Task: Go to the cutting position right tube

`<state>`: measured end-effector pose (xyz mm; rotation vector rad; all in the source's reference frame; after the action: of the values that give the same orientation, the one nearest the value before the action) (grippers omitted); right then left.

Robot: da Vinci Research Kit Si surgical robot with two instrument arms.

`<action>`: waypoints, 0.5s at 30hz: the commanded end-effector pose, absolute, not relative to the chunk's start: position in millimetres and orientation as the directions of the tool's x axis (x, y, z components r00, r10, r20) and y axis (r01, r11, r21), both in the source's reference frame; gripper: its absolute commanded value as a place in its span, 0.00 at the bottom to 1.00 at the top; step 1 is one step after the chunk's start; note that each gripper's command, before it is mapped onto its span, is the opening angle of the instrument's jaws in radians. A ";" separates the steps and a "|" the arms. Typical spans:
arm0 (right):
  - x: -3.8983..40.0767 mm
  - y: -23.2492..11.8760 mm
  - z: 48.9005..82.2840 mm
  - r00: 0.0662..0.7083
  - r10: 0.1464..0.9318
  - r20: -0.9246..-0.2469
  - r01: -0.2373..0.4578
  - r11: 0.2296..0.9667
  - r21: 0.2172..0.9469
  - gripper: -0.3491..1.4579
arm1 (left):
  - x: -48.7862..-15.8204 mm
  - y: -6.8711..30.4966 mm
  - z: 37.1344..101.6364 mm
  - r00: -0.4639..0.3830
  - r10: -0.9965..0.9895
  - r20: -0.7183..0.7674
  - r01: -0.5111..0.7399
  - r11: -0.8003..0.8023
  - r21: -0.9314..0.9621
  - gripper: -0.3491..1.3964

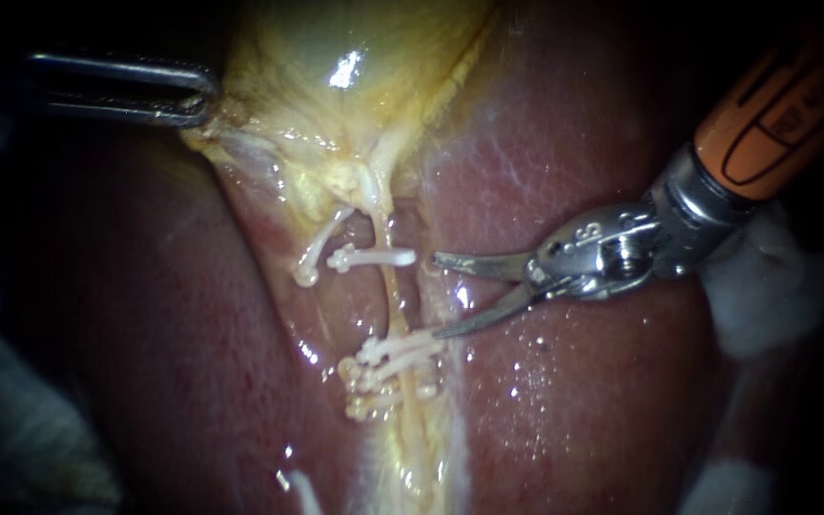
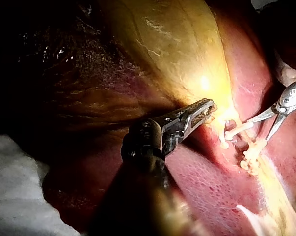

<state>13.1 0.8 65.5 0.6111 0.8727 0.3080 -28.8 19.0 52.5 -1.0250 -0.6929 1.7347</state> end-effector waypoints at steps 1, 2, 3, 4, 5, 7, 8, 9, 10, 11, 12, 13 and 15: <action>13.5 0.9 65.9 0.608 0.503 -0.614 -0.006 0.777 0.630 0.96 | -28.8 19.0 52.6 -0.177 0.929 -0.324 -0.451 -0.369 -0.813 0.00; 13.8 0.9 66.1 0.602 0.514 -0.611 -0.006 0.768 0.640 0.96 | -28.8 19.0 52.6 -0.177 0.929 -0.324 -0.451 -0.369 -0.813 0.00; 14.0 1.0 66.3 0.599 0.520 -0.609 -0.001 0.762 0.648 0.96 | -28.8 19.0 52.6 -0.177 0.929 -0.324 -0.451 -0.369 -0.813 0.00; 14.3 1.0 66.5 0.593 0.531 -0.605 -0.002 0.753 0.658 0.96 | -28.8 18.9 52.6 -0.177 0.929 -0.324 -0.451 -0.369 -0.813 0.00; 14.7 1.0 66.8 0.586 0.541 -0.603 0.004 0.743 0.670 0.96 | -28.8 18.9 52.6 -0.177 0.929 -0.324 -0.451 -0.369 -0.813 0.00; 15.1 1.0 67.2 0.576 0.551 -0.603 0.016 0.731 0.683 0.95 | -28.8 18.9 52.5 -0.177 0.929 -0.324 -0.451 -0.369 -0.813 0.00; 15.4 0.9 67.4 0.572 0.556 -0.603 0.023 0.724 0.689 0.95 | -28.8 18.9 52.5 -0.177 0.929 -0.324 -0.451 -0.369 -0.813 0.00; 15.7 0.8 67.6 0.568 0.563 -0.600 0.030 0.715 0.699 0.95 | -28.8 18.9 52.5 -0.177 0.929 -0.324 -0.451 -0.369 -0.813 0.00; 16.0 0.7 67.8 0.564 0.568 -0.600 0.037 0.708 0.705 0.94 | -28.8 18.9 52.5 -0.177 0.929 -0.324 -0.451 -0.369 -0.813 0.00; 16.4 0.6 68.0 0.561 0.570 -0.600 0.049 0.701 0.712 0.93 | -28.8 18.9 52.5 -0.177 0.929 -0.324 -0.451 -0.369 -0.813 0.00; 16.7 0.5 68.1 0.562 0.569 -0.601 0.058 0.698 0.714 0.92 | -28.8 18.9 52.5 -0.177 0.929 -0.324 -0.451 -0.369 -0.813 0.00; 17.0 0.4 68.2 0.562 0.568 -0.601 0.065 0.694 0.717 0.92 | -28.8 18.9 52.5 -0.177 0.929 -0.324 -0.451 -0.369 -0.813 0.00; 17.8 0.2 68.6 0.561 0.567 -0.603 0.081 0.687 0.722 0.92 | -28.8 18.9 52.5 -0.177 0.929 -0.325 -0.451 -0.370 -0.812 0.00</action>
<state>18.1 0.1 68.8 0.7874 0.9521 0.3236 -28.8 18.9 52.6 -1.0249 -0.6920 1.7350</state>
